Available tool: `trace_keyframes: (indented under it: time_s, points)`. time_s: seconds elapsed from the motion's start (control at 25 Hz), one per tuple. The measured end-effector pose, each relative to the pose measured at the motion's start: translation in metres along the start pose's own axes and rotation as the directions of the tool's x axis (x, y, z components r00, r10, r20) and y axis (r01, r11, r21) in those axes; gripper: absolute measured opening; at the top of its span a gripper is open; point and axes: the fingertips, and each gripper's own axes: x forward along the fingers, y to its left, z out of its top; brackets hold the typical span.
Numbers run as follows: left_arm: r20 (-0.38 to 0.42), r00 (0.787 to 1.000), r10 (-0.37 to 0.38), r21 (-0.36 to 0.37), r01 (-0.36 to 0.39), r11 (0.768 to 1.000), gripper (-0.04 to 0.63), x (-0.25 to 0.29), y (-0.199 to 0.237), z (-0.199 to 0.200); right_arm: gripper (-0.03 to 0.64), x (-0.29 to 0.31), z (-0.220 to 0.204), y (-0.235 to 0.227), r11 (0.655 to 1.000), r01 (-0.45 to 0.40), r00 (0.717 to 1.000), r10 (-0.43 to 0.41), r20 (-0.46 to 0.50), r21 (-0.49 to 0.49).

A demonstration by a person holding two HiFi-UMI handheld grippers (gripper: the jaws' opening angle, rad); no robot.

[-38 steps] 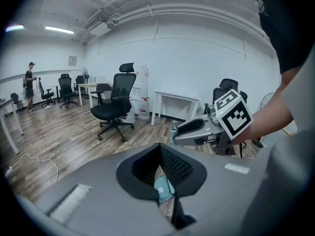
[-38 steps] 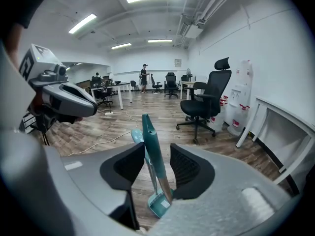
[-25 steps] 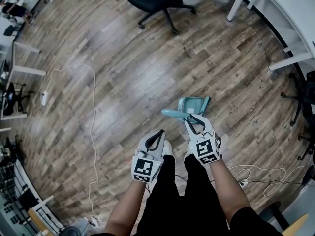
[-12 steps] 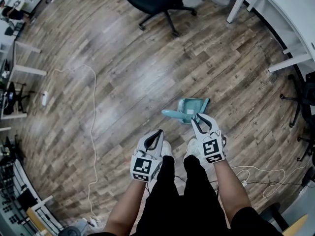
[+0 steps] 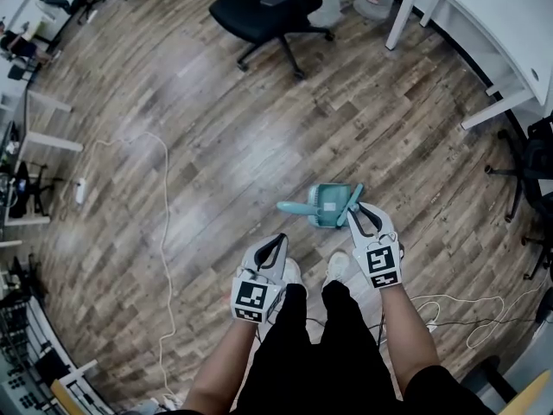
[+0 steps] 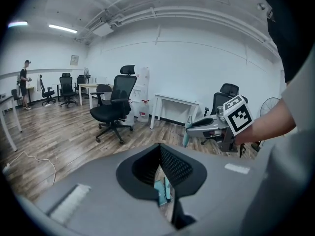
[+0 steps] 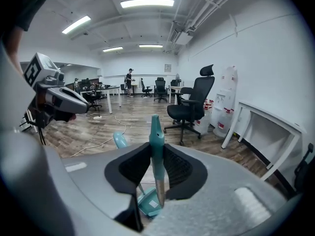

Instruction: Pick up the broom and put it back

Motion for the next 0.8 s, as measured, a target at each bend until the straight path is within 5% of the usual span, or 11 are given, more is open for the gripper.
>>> trace_keyframes:
  time_s: [0.48, 0.8]
  points:
    - [0.027, 1.000, -0.015, 0.059, 0.013, 0.998, 0.017, 0.000, -0.005, 0.038, 0.089, -0.050, 0.055, -0.020, 0.999, 0.039, 0.994, -0.038, 0.098, -0.002]
    - [0.157, 0.988, 0.004, 0.085, -0.017, 0.996, 0.017, -0.004, 0.005, 0.093, 0.089, -0.095, 0.132, -0.032, 0.997, 0.074, 0.975, -0.068, 0.212, -0.021]
